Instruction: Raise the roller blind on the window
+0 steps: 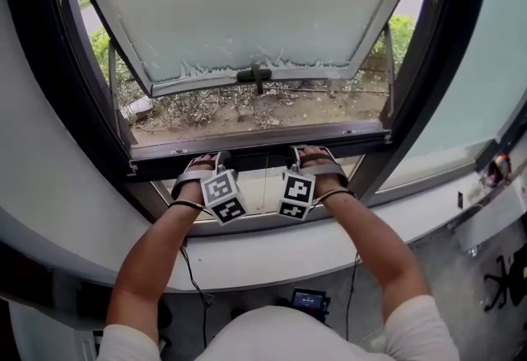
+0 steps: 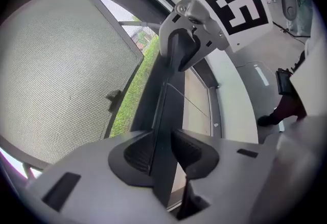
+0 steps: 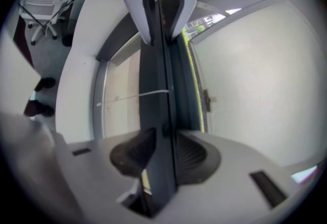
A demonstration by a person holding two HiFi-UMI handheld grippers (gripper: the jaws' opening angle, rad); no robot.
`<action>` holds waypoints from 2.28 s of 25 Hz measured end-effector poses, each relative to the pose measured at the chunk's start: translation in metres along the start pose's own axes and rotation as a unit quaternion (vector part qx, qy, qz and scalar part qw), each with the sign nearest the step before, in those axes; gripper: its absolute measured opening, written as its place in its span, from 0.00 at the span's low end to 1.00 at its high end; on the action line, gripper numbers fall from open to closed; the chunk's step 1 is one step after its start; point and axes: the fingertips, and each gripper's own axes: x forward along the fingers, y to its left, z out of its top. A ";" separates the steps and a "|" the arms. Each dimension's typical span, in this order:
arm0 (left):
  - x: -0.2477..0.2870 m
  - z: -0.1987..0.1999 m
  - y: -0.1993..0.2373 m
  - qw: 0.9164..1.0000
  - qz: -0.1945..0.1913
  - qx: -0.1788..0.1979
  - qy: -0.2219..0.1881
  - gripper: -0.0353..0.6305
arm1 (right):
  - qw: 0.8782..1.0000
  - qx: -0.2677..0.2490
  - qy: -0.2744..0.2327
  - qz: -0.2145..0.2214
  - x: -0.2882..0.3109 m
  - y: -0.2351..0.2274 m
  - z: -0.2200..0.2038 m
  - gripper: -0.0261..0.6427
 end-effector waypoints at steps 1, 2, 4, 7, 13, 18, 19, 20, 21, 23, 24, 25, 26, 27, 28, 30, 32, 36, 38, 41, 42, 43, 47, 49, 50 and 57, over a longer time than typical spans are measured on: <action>-0.001 0.000 0.000 1.000 -0.002 -0.003 -0.002 0.22 | 1.000 0.000 -0.001 0.001 0.000 0.000 0.000 0.24; -0.001 0.000 0.000 1.000 -0.004 -0.005 -0.004 0.22 | 1.000 -0.001 -0.002 0.002 0.000 0.000 0.001 0.24; -0.003 0.001 0.002 1.000 -0.006 -0.009 -0.010 0.22 | 1.000 -0.003 -0.004 0.003 -0.002 -0.002 0.000 0.24; -0.006 0.005 0.006 1.000 -0.013 -0.016 -0.016 0.22 | 1.000 -0.003 -0.006 0.004 -0.005 -0.008 -0.001 0.24; -0.011 0.005 0.008 0.999 -0.018 -0.023 -0.028 0.22 | 1.000 0.002 -0.012 0.002 -0.008 -0.010 0.001 0.24; -0.015 0.007 0.013 0.999 -0.014 -0.021 -0.031 0.22 | 1.000 0.011 -0.021 -0.010 -0.012 -0.018 0.002 0.24; -0.017 0.008 0.015 0.999 -0.013 -0.022 -0.032 0.22 | 1.000 0.013 -0.023 -0.013 -0.013 -0.021 0.002 0.24; -0.018 0.010 0.018 0.999 -0.011 -0.022 -0.035 0.22 | 0.999 0.015 -0.024 -0.016 -0.014 -0.023 0.002 0.24; -0.020 0.011 0.020 0.999 -0.010 -0.023 -0.037 0.22 | 0.999 0.017 -0.026 -0.019 -0.015 -0.026 0.002 0.24; -0.023 0.013 0.023 0.999 -0.007 -0.025 -0.043 0.22 | 0.999 0.023 -0.029 -0.027 -0.018 -0.031 0.003 0.24; -0.025 0.014 0.025 0.999 -0.006 -0.026 -0.046 0.22 | 0.999 0.025 -0.031 -0.032 -0.020 -0.033 0.003 0.24; -0.027 0.015 0.027 0.998 -0.004 -0.027 -0.048 0.22 | 0.998 0.027 -0.033 -0.038 -0.022 -0.037 0.004 0.24; -0.029 0.016 0.030 0.998 -0.002 -0.029 -0.051 0.22 | 0.998 0.030 -0.035 -0.043 -0.024 -0.040 0.004 0.24; -0.031 0.017 0.033 0.998 0.001 -0.030 -0.054 0.22 | 0.998 0.033 -0.038 -0.049 -0.025 -0.044 0.005 0.24; -0.034 0.019 0.037 0.998 0.004 -0.032 -0.058 0.22 | 0.997 0.036 -0.040 -0.055 -0.027 -0.048 0.005 0.24; -0.039 0.023 0.043 0.997 0.008 -0.038 -0.065 0.22 | 0.996 0.041 -0.043 -0.064 -0.031 -0.056 0.005 0.24; -0.044 0.025 0.048 0.997 0.006 -0.043 -0.069 0.22 | 0.996 0.048 -0.047 -0.060 -0.033 -0.059 0.006 0.24; -0.047 0.027 0.050 0.996 0.000 -0.049 -0.075 0.22 | 0.995 0.049 -0.049 -0.067 -0.037 -0.064 0.006 0.24; -0.048 0.028 0.051 0.996 -0.001 -0.052 -0.079 0.22 | 0.995 0.048 -0.049 -0.071 -0.038 -0.066 0.006 0.24; -0.051 0.030 0.055 0.995 0.004 -0.054 -0.085 0.22 | 0.995 0.051 -0.055 -0.069 -0.039 -0.067 0.007 0.24; -0.052 0.031 0.057 0.995 0.006 -0.055 -0.088 0.22 | 0.995 0.052 -0.056 -0.071 -0.040 -0.069 0.007 0.24; -0.054 0.032 0.058 0.994 0.007 -0.056 -0.091 0.22 | 0.994 0.053 -0.058 -0.076 -0.042 -0.072 0.007 0.24; -0.061 0.036 0.070 0.993 0.018 -0.062 -0.102 0.22 | 0.992 0.060 -0.063 -0.093 -0.047 -0.086 0.009 0.24; -0.066 0.039 0.077 0.991 0.025 -0.070 -0.112 0.22 | 0.991 0.064 -0.068 -0.101 -0.051 -0.094 0.009 0.24; -0.070 0.041 0.081 0.990 0.029 -0.075 -0.118 0.22 | 0.990 0.066 -0.070 -0.105 -0.053 -0.098 0.010 0.24; -0.087 0.051 0.103 0.984 0.032 -0.100 -0.143 0.22 | 0.986 0.072 -0.078 -0.126 -0.067 -0.123 0.011 0.24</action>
